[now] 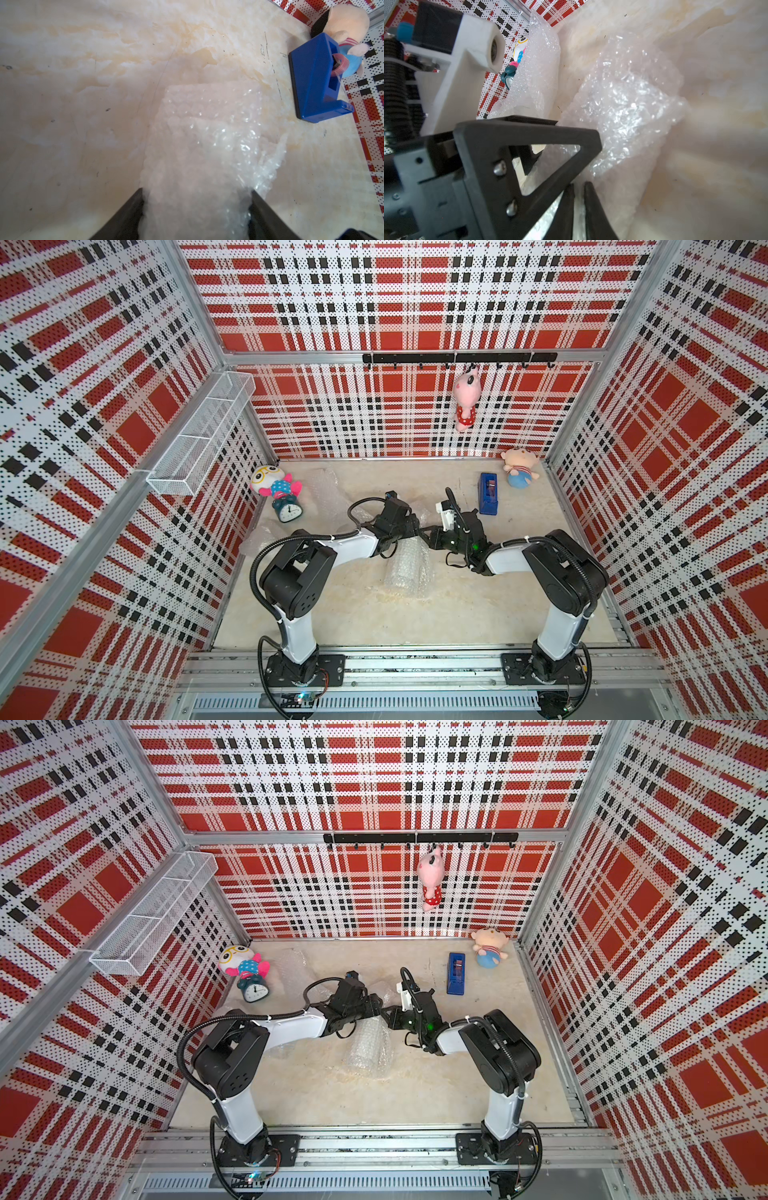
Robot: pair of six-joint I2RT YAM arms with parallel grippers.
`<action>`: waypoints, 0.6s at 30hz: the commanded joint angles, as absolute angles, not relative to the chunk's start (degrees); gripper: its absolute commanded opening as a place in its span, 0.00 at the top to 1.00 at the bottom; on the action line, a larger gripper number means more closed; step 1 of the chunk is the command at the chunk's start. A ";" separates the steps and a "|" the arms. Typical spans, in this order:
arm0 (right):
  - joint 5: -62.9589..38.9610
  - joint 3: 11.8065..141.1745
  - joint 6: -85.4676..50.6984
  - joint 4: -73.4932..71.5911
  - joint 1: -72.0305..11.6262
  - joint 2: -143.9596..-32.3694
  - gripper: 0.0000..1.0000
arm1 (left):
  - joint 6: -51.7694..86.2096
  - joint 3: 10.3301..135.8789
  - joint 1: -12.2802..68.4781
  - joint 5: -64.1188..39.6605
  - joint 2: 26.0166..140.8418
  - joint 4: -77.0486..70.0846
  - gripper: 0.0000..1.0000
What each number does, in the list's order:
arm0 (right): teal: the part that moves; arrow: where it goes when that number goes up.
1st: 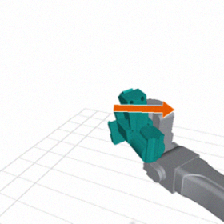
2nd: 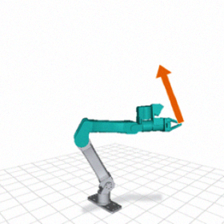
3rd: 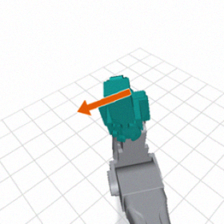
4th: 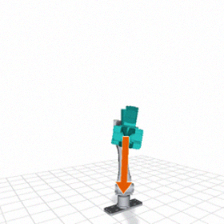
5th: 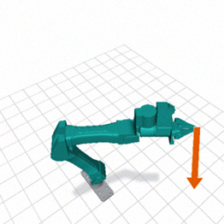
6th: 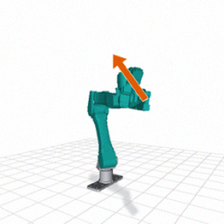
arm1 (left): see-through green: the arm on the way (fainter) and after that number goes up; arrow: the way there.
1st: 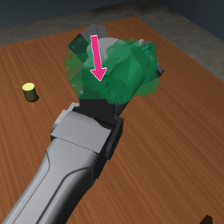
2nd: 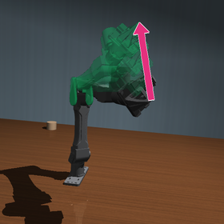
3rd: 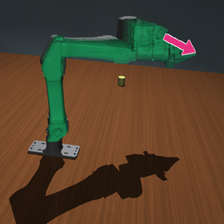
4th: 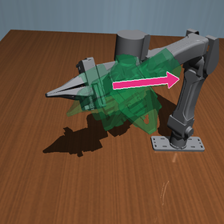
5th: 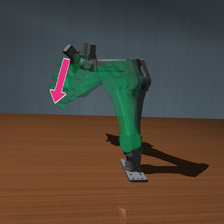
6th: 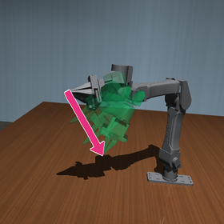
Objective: Wrap vases in bubble wrap
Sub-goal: Wrap the vase in bubble wrap.
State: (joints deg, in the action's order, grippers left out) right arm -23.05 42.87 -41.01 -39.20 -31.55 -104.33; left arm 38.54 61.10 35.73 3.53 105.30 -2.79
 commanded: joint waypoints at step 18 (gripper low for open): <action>-13.98 39.72 -33.32 -16.31 -21.17 -83.86 0.57 | 36.87 62.22 36.98 6.77 107.48 1.36 0.32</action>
State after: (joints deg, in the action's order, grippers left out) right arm -15.03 39.72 -34.89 -22.09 -23.73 -85.49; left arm 38.30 61.45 36.27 5.58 105.51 -2.42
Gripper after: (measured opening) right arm 0.423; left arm 0.682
